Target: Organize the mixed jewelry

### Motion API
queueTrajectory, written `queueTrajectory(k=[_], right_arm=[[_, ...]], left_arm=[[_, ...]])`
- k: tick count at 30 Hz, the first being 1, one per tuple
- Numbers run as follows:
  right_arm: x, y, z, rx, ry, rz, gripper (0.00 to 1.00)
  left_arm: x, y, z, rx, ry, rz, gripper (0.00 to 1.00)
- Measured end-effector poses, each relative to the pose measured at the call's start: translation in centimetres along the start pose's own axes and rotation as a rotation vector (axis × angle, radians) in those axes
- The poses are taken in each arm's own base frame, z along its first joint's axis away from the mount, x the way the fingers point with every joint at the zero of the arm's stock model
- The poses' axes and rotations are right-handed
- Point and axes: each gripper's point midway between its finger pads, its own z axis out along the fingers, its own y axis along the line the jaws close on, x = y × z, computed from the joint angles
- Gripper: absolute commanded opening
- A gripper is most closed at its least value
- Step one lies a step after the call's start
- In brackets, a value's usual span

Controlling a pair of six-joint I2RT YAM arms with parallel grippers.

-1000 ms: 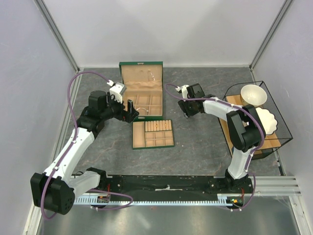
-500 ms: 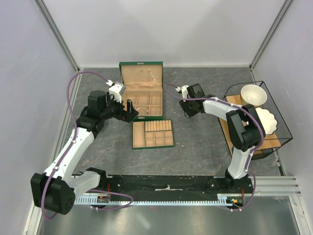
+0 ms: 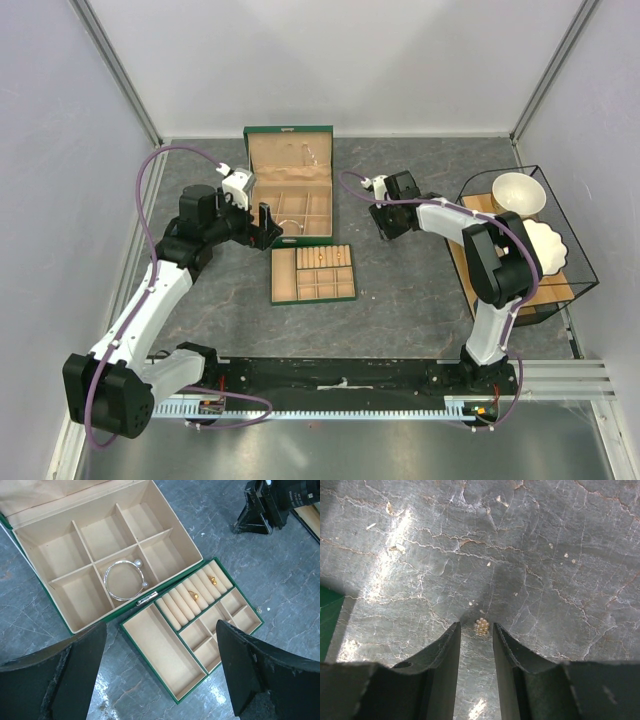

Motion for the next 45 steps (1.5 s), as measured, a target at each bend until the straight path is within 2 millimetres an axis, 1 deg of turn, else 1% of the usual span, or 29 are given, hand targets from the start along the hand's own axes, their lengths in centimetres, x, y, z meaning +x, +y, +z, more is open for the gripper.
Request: queueTrajectory(k=[4, 8, 11, 20, 25, 30, 33, 38, 40, 41, 43, 45], right_arm=[[0.0, 0.0, 0.0, -0.001, 0.0, 0.001, 0.35], [0.1, -0.1, 0.1, -0.004, 0.003, 0.004, 0.27], [0.3, -0.1, 0.2, -0.007, 0.008, 0.006, 0.25], [0.3, -0.1, 0.2, -0.008, 0.01, 0.006, 0.22], [0.3, 0.0, 0.0, -0.011, 0.021, 0.007, 0.21], [-0.2, 0.3, -0.5, -0.028, 0.022, 0.012, 0.21], [-0.7, 0.6, -1.5, -0.047, 0.013, 0.016, 0.21], [-2.5, 1.8, -4.0, -0.099, -0.038, 0.015, 0.21], [-3.2, 2.8, -5.5, -0.131, -0.067, 0.003, 0.21], [-3.3, 3.2, -5.6, -0.139, -0.069, -0.004, 0.21], [-3.7, 4.9, -6.6, -0.168, -0.082, -0.037, 0.21], [-4.0, 7.1, -7.4, -0.208, -0.094, -0.08, 0.21]], left_arm=[[0.0, 0.1, 0.0, -0.004, -0.001, -0.002, 0.97], [0.0, 0.2, 0.0, -0.005, -0.001, -0.003, 0.97], [0.0, 0.2, -0.1, -0.006, -0.002, -0.004, 0.97], [0.0, 0.3, -0.1, -0.003, -0.003, -0.006, 0.96], [-0.1, 0.1, -0.1, 0.007, -0.003, -0.007, 0.96], [-0.1, 0.1, -0.1, 0.009, -0.003, -0.007, 0.96], [-0.1, 0.1, -0.1, 0.011, -0.003, -0.007, 0.96], [-0.1, 0.2, -0.1, 0.009, -0.004, -0.009, 0.96], [-0.1, 0.3, -0.2, 0.004, -0.005, -0.011, 0.96], [-0.1, 0.4, -0.2, 0.001, -0.005, -0.012, 0.96], [-0.1, 0.6, -0.2, -0.006, -0.007, -0.014, 0.96], [-0.1, 0.9, -0.3, -0.014, -0.008, -0.017, 0.96]])
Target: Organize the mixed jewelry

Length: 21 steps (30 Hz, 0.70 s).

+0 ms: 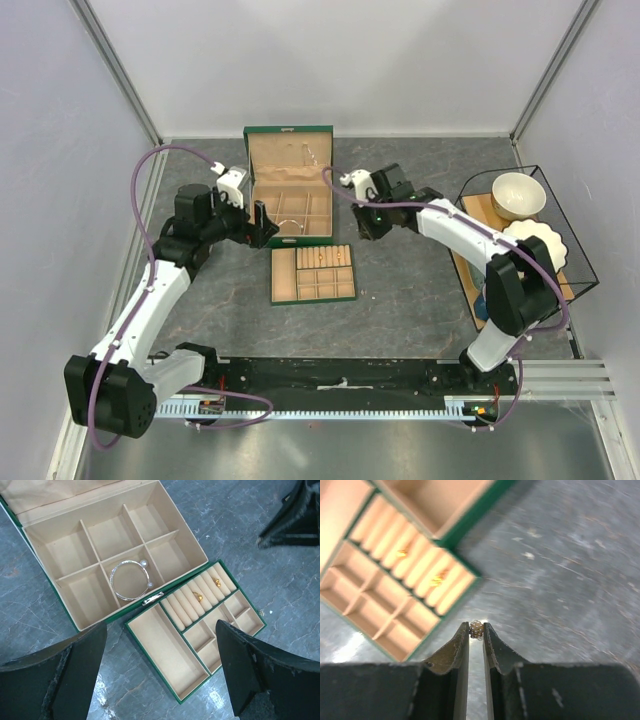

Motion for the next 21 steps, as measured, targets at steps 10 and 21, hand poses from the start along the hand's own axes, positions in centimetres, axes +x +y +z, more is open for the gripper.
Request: queueTrajectory(k=[10, 21], right_arm=[[0.1, 9.9, 0.0, -0.191, 0.022, -0.187, 0.2], [1.8, 13.7, 1.9, -0.257, 0.082, -0.271, 0.2]], left_arm=[[-0.4, 2.3, -0.7, -0.085, -0.023, -0.05, 0.96], [-0.9, 4.8, -1.8, -0.195, -0.05, -0.091, 0.96]])
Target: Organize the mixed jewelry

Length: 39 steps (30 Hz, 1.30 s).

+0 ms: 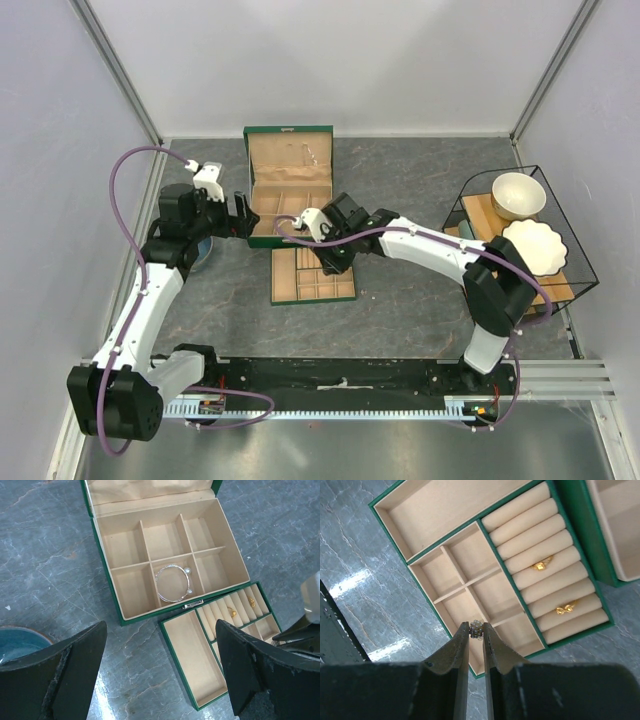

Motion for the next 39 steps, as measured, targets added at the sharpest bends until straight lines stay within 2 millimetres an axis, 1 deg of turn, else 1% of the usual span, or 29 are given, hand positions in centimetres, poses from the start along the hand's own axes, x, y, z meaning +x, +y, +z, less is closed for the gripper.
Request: queueTrajectory(k=[3, 7, 18, 21, 28, 39], right_arm=[[0.5, 0.4, 0.9, -0.011, 0.023, -0.007, 0.2], [1.1, 0.3, 1.7, -0.014, 0.045, -0.007, 0.2], [1.9, -0.3, 3.9, -0.014, 0.068, -0.005, 0.2], [2.0, -0.4, 4.2, -0.015, 0.072, -0.004, 0.2], [1.5, -0.7, 5.1, -0.011, 0.068, -0.005, 0.21], [1.6, -1.0, 5.7, -0.003, 0.076, -0.011, 0.22]], left_arm=[[-0.1, 0.2, -0.1, -0.01, -0.003, -0.002, 0.96], [-0.1, 0.4, -0.1, -0.015, -0.006, -0.004, 0.96], [-0.2, 0.5, -0.2, -0.017, -0.007, -0.006, 0.96], [-0.2, 0.5, -0.2, -0.016, -0.007, -0.006, 0.96], [-0.2, 0.4, -0.2, -0.01, -0.007, -0.006, 0.96], [-0.1, 0.0, -0.2, 0.009, -0.005, -0.006, 0.96]])
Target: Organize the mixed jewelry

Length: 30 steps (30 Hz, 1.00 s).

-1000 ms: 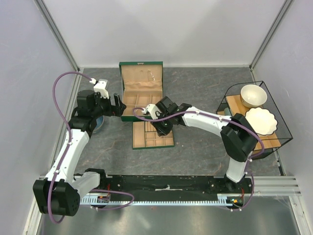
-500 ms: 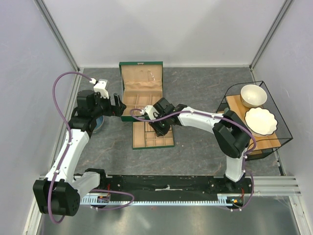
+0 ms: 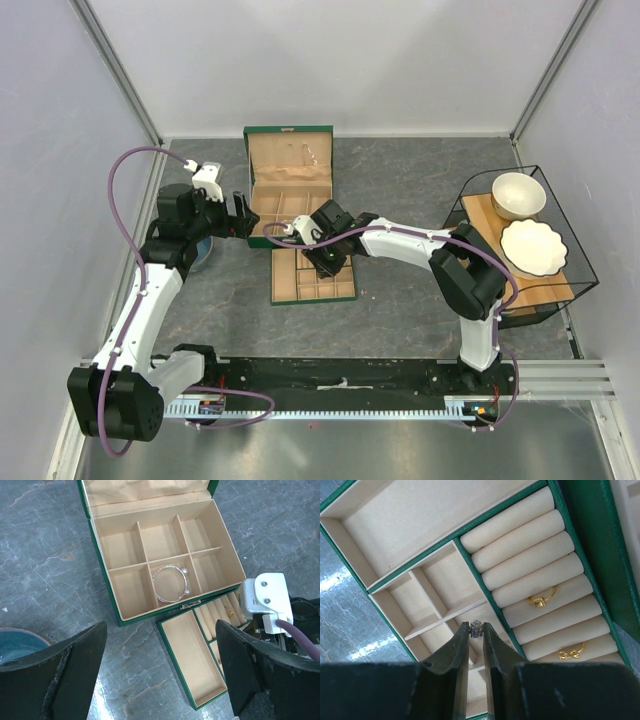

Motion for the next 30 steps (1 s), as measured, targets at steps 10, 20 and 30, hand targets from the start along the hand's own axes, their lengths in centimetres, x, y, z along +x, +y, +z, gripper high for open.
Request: queueTrajectory(k=[10, 20, 30], right_arm=[[0.0, -0.07, 0.02, 0.006, 0.001, -0.008, 0.25], [0.05, -0.41, 0.0, 0.022, 0.004, -0.022, 0.33], [0.22, -0.46, -0.02, 0.026, 0.008, -0.021, 0.33]], left_arm=[[0.0, -0.01, 0.0, 0.0, 0.0, 0.0, 0.96], [0.0, -0.02, 0.0, 0.001, 0.0, 0.0, 0.96], [-0.01, -0.02, 0.0, 0.001, 0.0, 0.0, 0.96]])
